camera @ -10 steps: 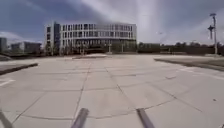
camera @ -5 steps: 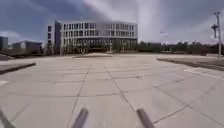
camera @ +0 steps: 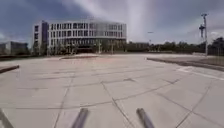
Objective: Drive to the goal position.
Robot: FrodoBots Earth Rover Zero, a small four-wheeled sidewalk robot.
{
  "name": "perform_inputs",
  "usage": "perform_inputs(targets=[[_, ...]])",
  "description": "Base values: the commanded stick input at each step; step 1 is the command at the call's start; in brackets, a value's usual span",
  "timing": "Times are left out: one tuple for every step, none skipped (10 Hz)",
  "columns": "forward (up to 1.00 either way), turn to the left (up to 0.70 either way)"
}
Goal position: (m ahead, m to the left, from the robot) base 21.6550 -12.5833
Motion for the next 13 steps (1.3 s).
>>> perform_inputs(targets=[[0.50, 0.00], [0.50, 0.00], [0.50, 0.00], [0.50, 0.00], [0.50, 0.00], [0.50, 0.00], [0.50, 0.00], [0.50, 0.00], [0.50, 0.00], [0.50, 0.00], [0.50, 0.00], [0.50, 0.00], [0.50, 0.00]])
